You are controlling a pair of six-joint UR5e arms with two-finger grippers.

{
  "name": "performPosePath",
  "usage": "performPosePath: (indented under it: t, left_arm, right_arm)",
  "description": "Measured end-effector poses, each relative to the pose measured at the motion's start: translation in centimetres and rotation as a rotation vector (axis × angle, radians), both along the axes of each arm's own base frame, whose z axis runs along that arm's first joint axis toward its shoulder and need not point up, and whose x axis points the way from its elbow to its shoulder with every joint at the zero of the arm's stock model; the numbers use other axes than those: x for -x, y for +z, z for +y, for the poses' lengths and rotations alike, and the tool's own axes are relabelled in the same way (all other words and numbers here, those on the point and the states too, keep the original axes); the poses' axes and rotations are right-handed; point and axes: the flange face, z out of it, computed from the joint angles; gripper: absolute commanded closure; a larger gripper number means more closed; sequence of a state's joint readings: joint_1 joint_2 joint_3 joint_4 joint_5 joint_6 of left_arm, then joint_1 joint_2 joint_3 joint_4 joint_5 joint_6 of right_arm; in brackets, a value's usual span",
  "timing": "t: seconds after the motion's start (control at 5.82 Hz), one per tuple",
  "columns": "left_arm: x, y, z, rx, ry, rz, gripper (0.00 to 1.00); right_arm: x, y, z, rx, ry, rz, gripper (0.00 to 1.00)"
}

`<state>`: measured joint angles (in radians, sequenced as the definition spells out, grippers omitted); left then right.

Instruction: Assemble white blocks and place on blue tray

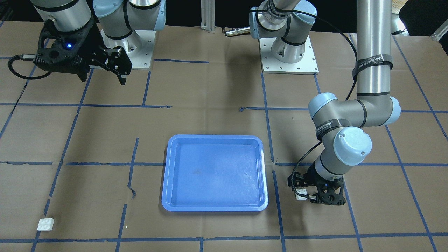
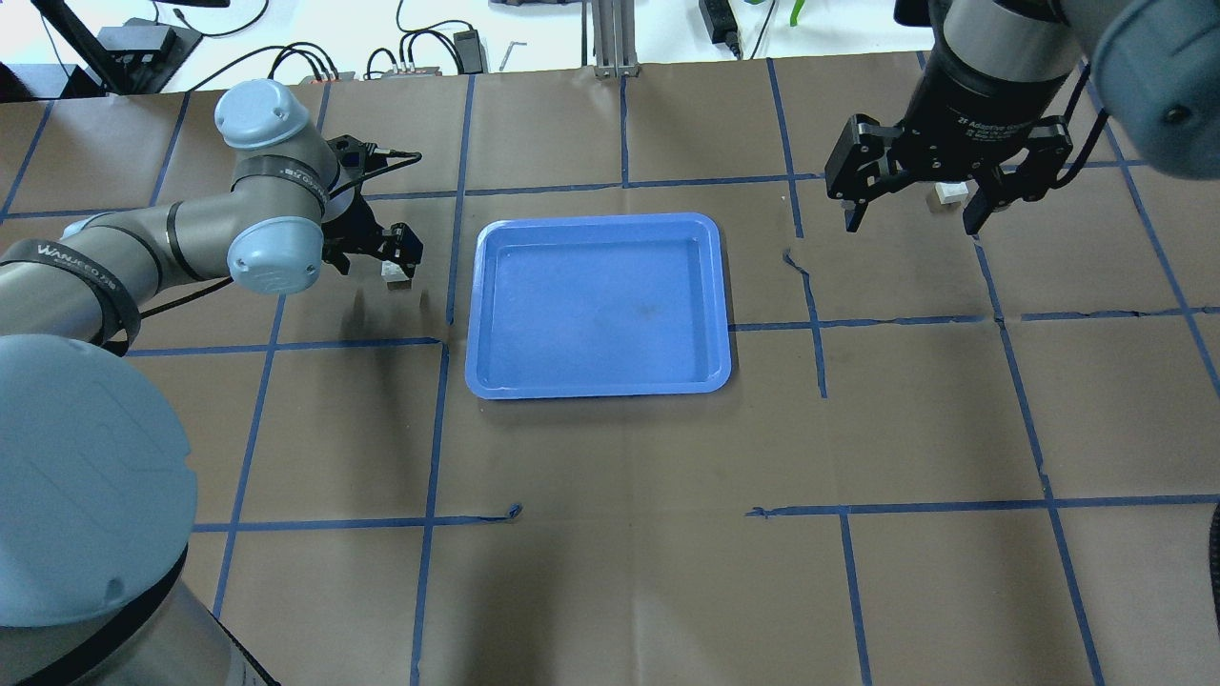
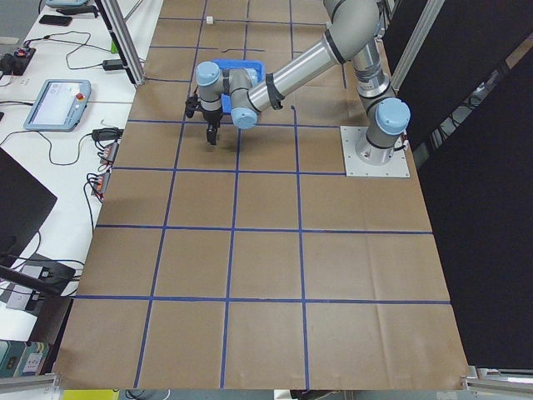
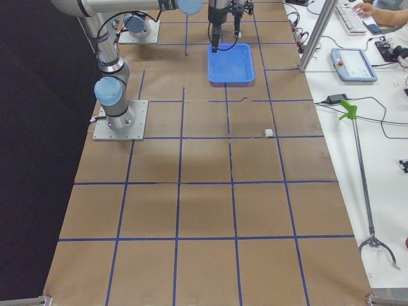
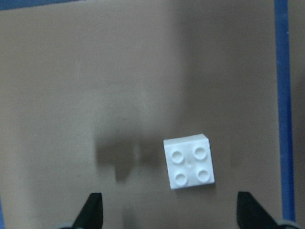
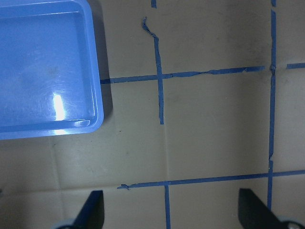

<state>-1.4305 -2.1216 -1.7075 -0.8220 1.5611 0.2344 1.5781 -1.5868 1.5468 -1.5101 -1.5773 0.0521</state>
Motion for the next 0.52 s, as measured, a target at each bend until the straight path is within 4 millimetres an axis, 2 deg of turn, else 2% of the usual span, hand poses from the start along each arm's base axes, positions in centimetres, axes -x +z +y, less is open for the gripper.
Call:
performPosePath:
  t: [0.17, 0.34, 0.52]
  left_arm:
    - [0.1, -0.4, -0.2, 0.009, -0.001, 0.005, 0.57]
    - [0.1, -0.6, -0.3, 0.015, -0.002, 0.006, 0.78]
    - [0.1, -0.7, -0.4, 0.016, -0.003, 0.006, 0.91]
  right_arm:
    - [1.0, -0.2, -0.5, -0.001, 0.070, -0.004, 0.00]
    - [2.6, -0.7, -1.2, -0.009, 0.141, -0.008, 0.00]
    - [4.7, -1.4, -2.1, -0.022, 0.222, -0.015, 0.00]
